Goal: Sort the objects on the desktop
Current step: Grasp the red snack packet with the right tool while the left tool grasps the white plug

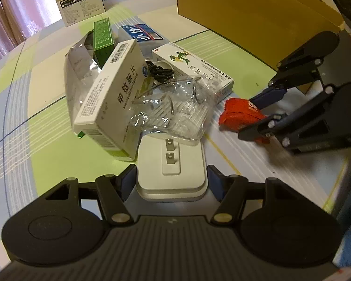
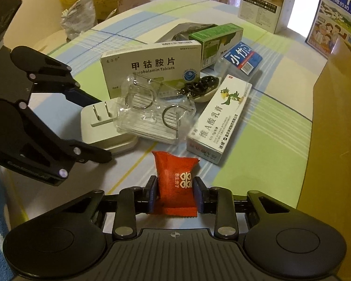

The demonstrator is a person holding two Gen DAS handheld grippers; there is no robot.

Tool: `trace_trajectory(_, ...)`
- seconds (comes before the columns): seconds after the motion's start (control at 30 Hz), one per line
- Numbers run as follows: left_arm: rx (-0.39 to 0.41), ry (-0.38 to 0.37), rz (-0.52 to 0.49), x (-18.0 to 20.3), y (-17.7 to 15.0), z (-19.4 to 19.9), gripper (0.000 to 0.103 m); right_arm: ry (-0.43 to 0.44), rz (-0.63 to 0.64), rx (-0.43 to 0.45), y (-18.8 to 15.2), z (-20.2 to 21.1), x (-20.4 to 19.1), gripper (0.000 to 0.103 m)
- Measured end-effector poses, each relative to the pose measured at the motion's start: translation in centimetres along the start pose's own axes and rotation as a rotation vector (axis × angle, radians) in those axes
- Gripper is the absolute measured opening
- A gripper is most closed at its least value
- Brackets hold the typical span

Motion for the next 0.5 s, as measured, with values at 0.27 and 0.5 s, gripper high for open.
trace_trajectory(0.27,-0.005,0.021,-0.002,-0.7,-1.0,2.2,0.06,0.011,-0.03,0.054,0.4,1.3,0.2,0.025)
trace_trajectory(0.5,0.014,0.027,0.028,-0.8,-1.5,4.0,0.06,-0.014,-0.029,0.101,1.2,3.7,-0.4,0.025)
Point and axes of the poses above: each gripper's, at about its wrist camera, not at the fingertips, and z roughly against the way its jaws point, x to its right, y to its top, the point moved 3 cm from there along -z, roughly the way its jaws point, and after that the axes turned 4 degrees about y, right-handed, at the moved point
